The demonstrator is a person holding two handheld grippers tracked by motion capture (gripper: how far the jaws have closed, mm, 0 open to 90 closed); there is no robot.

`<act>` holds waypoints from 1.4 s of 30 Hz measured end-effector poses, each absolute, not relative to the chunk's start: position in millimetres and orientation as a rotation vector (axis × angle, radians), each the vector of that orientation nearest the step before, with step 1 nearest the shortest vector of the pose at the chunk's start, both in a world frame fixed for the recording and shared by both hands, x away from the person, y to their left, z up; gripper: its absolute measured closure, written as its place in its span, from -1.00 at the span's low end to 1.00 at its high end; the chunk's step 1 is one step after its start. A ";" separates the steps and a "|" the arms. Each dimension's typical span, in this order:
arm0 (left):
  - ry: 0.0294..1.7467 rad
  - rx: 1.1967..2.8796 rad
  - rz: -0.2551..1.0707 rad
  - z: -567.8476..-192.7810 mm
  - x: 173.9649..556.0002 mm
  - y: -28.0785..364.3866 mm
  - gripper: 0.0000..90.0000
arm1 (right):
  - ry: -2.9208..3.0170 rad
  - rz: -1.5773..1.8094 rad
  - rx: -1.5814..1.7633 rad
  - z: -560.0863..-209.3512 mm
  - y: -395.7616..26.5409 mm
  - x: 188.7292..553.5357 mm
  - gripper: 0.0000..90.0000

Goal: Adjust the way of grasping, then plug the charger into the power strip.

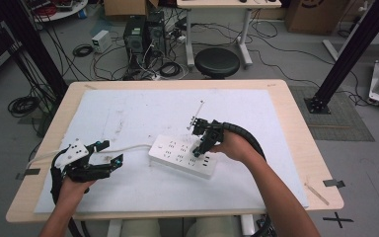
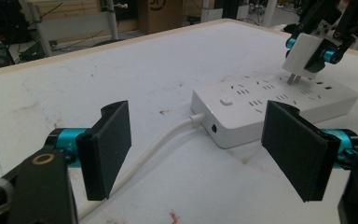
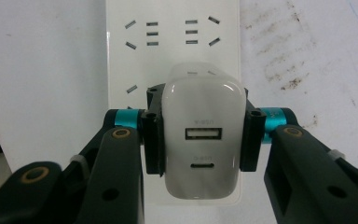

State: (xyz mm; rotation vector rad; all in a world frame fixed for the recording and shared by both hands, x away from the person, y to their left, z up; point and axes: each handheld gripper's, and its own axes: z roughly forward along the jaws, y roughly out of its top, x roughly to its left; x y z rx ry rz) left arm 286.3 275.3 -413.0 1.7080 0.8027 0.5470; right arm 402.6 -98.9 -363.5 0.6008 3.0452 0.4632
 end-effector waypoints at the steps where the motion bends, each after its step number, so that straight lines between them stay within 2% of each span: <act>1: 0.802 1.712 0.547 -413.1 286.5 275.8 -0.46 | 3.044 0.468 0.599 -363.7 -98.9 402.8 0.39; 31: 0.813 1.676 0.550 -410.5 276.0 280.8 -0.46 | 3.015 0.548 0.644 -343.8 -108.9 394.9 0.39; 42: 0.812 1.679 0.546 -412.7 277.6 281.3 -0.46 | 3.017 0.489 0.619 -350.2 -104.5 399.5 0.39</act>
